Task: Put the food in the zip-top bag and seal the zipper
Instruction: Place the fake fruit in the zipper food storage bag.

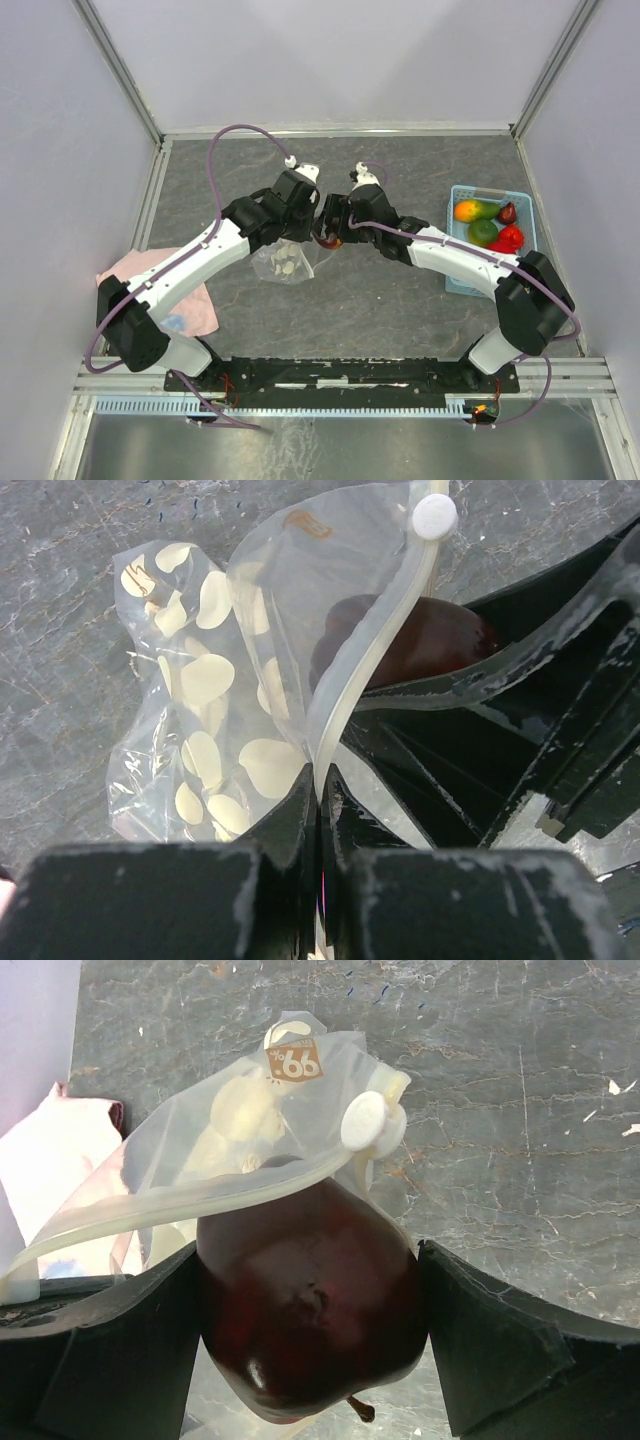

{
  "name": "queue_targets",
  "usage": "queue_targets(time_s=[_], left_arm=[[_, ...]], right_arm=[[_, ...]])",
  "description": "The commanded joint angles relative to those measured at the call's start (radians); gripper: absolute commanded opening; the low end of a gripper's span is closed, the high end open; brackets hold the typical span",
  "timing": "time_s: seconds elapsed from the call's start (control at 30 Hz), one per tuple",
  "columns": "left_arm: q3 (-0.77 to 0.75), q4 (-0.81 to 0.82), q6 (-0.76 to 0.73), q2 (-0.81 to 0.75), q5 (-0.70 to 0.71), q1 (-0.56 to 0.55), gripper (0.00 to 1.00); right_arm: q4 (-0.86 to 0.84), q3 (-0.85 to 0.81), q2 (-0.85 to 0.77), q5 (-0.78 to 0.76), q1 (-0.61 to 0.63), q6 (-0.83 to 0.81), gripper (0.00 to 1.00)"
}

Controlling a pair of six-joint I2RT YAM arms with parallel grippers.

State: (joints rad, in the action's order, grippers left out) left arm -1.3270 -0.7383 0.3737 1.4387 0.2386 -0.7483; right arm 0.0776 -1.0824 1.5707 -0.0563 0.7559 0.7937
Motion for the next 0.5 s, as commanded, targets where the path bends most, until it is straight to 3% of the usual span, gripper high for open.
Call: queue_targets(time_s=[0.0, 0.3, 0.47], left_arm=[[0.002, 0.054, 0.010, -0.036, -0.047, -0.002, 0.03], [0.005, 0.055, 0.011, -0.037, -0.037, -0.003, 0.03], [0.007, 0.057, 0.024, -0.043, -0.048, -0.001, 0.03]], right_arm=[[-0.002, -0.067, -0.004, -0.008, 0.018, -0.086, 0.78], [-0.024, -0.076, -0.032, 0.064, 0.028, -0.131, 0.94], [0.002, -0.076, -0.055, 0.048, 0.028, -0.144, 0.99]])
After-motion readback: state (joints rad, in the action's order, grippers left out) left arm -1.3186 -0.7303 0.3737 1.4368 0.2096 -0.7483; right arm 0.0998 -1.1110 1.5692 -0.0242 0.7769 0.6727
